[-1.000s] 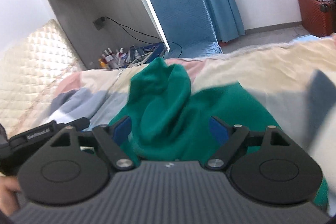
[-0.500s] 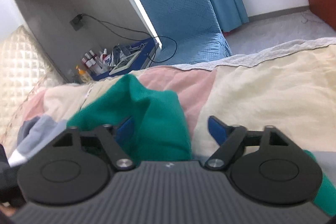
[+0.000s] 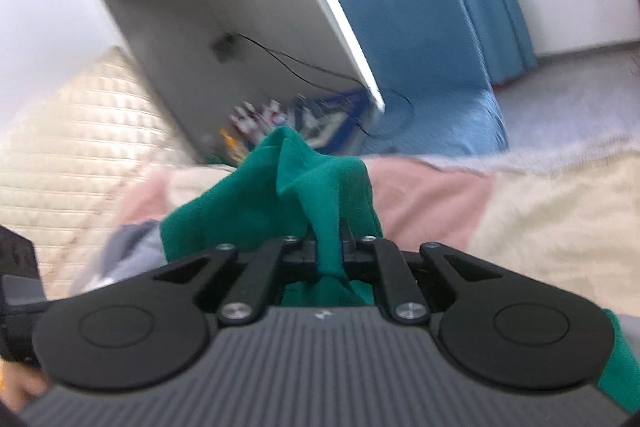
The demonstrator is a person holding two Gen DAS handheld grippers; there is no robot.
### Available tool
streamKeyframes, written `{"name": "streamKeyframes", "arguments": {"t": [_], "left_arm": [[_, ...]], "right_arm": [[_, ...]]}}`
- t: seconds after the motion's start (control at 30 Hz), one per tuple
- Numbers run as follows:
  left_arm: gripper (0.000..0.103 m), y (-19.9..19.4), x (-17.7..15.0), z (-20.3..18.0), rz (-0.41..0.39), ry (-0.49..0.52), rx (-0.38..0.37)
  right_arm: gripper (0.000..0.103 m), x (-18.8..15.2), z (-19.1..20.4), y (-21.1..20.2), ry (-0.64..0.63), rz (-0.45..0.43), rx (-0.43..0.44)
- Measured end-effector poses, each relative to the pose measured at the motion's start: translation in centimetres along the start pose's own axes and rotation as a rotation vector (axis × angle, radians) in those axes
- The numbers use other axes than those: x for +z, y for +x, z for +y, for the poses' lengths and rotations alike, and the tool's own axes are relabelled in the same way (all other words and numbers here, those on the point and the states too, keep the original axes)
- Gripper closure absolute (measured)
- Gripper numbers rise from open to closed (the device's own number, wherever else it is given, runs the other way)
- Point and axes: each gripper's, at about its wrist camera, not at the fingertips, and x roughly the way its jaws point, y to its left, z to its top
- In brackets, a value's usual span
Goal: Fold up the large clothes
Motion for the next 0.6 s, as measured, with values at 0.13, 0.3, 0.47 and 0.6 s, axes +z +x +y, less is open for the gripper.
{"name": "streamKeyframes", "arguments": {"t": [0.13,0.3,0.47,0.6], "left_arm": [[0.090,-6.3,-0.5,-2.1,-0.031,0.000,-0.012],[0.091,-15.9,-2.4,-5.7,-0.086,0.068,-0.032],[0.092,-25.2,-7.2,-9.3,-0.108,0.106,-0.059],[0.093,-31.3,-13.3,-10.8,-0.112,0.091,-0.077]], "right_arm": [[0.093,0.8,3.2,-4.7,-0.033,-0.065,0.069],[0.093,0.1,7.7,-12.8,-0.109,-0.152,0.124],[0.093,-2.4,11.4,-21.5,-0.169,-0.207,0.159],[0.093,-6.2,13.7,-27.3,-0.219,-0.215,0.173]]}}
